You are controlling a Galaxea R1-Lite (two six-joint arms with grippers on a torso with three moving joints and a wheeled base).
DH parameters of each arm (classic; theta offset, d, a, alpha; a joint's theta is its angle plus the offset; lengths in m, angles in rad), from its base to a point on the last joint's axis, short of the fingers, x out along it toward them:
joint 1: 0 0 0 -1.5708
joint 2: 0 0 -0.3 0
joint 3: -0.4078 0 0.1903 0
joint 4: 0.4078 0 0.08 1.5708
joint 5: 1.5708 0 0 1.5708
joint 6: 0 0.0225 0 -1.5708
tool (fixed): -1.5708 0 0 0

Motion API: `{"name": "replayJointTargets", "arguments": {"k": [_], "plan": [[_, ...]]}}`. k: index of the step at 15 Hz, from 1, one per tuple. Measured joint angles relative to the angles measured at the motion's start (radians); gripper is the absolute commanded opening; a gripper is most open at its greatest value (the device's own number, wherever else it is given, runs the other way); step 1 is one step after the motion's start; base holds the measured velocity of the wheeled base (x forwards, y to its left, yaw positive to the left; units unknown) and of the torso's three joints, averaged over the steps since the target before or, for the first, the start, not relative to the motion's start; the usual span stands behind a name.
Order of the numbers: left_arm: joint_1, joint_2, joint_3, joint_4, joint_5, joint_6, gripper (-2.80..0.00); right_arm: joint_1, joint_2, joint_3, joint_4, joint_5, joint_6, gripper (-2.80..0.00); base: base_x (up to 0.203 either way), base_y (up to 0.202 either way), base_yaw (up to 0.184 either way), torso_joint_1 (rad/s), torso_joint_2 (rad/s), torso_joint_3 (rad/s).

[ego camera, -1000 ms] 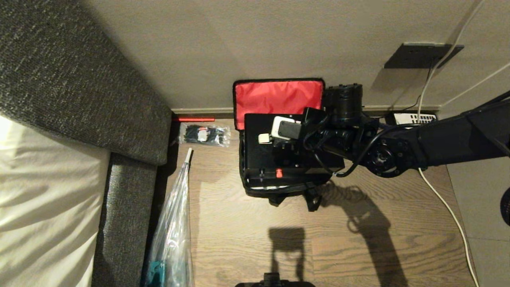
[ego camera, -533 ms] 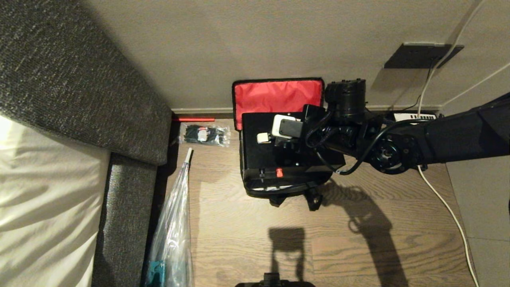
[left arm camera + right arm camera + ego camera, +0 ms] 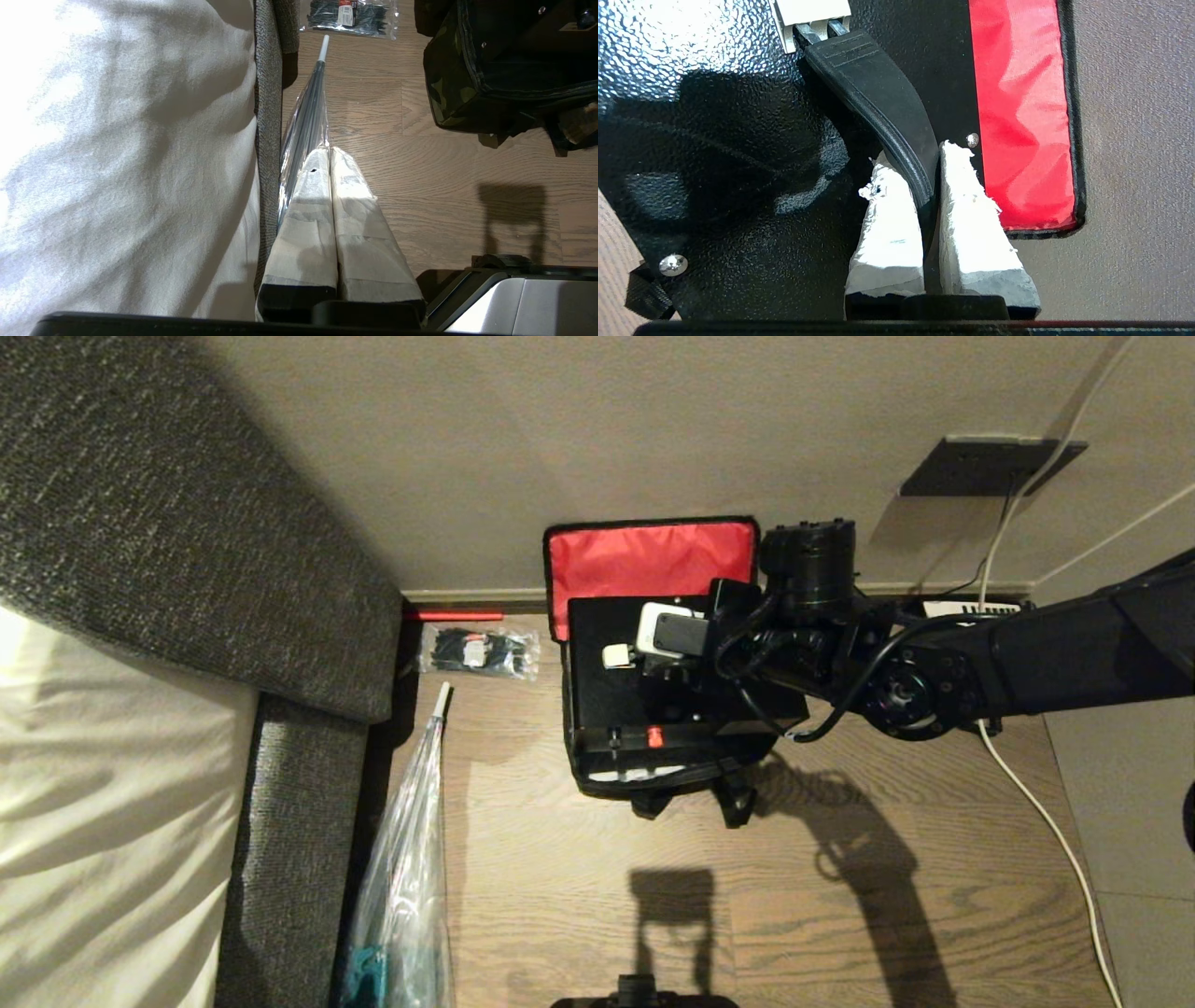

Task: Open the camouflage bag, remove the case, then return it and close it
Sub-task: Place the black box back

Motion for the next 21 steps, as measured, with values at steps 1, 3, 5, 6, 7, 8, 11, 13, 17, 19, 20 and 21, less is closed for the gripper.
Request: {"name": "replayJointTargets", "arguments": {"k": [1, 3, 5, 6, 7, 8, 11, 13, 17, 19, 20, 21], "plan": [[0.0, 0.0, 0.0, 0.0, 0.0, 0.0, -2.8, -0.001, 0.0, 0.0, -0.001, 0.0, 0.0, -2.8, 0.0, 0.0, 0.0, 0.0, 0.0, 0.0], [-0.001, 0.0, 0.0, 0.0, 0.0, 0.0, -2.8, -0.007, 0.001, 0.0, -0.001, 0.002, -0.001, -2.8, 0.0, 0.0, 0.0, 0.0, 0.0, 0.0], [0.0, 0.0, 0.0, 0.0, 0.0, 0.0, -2.8, -0.011, 0.0, 0.005, 0.005, 0.004, -0.001, -2.8, 0.0, 0.0, 0.0, 0.0, 0.0, 0.0], [0.0, 0.0, 0.0, 0.0, 0.0, 0.0, -2.8, -0.013, 0.001, 0.009, 0.006, 0.004, -0.001, -2.8, 0.0, 0.0, 0.0, 0.0, 0.0, 0.0], [-0.001, 0.0, 0.0, 0.0, 0.0, 0.0, -2.8, -0.013, 0.002, 0.01, 0.006, 0.004, -0.003, -2.8, 0.0, 0.0, 0.0, 0.0, 0.0, 0.0], [-0.001, 0.0, 0.0, 0.0, -0.001, 0.0, -2.8, -0.014, 0.005, 0.011, 0.003, 0.003, -0.011, -2.8, 0.0, 0.0, 0.0, 0.0, 0.0, 0.0], [-0.001, 0.0, 0.0, 0.0, 0.0, 0.0, -2.8, -0.018, 0.017, 0.013, -0.006, 0.002, -0.017, -2.8, 0.0, 0.0, 0.0, 0.0, 0.0, 0.0], [-0.001, 0.0, 0.0, 0.0, 0.0, 0.0, -2.8, -0.021, 0.034, 0.01, -0.007, 0.002, -0.015, -2.8, 0.0, 0.0, 0.0, 0.0, 0.0, 0.0], [-0.001, 0.0, 0.0, 0.0, 0.0, 0.0, -2.8, -0.029, 0.085, 0.001, -0.032, 0.004, -0.011, -2.8, 0.0, 0.0, 0.0, 0.0, 0.0, 0.0], [-0.001, 0.0, 0.0, 0.0, 0.0, 0.0, -2.8, -0.031, 0.116, -0.002, -0.063, 0.004, -0.004, -2.8, 0.0, 0.0, 0.0, 0.0, 0.0, 0.0], [-0.001, 0.0, 0.0, 0.0, 0.0, 0.0, -2.8, -0.032, 0.135, -0.006, -0.085, 0.004, -0.002, -2.8, 0.0, 0.0, 0.0, 0.0, 0.0, 0.0], [-0.001, 0.0, 0.0, 0.0, 0.0, 0.0, -2.8, -0.033, 0.157, -0.016, -0.109, 0.004, -0.001, -2.8, 0.0, 0.0, 0.0, 0.0, 0.0, 0.0]]}}
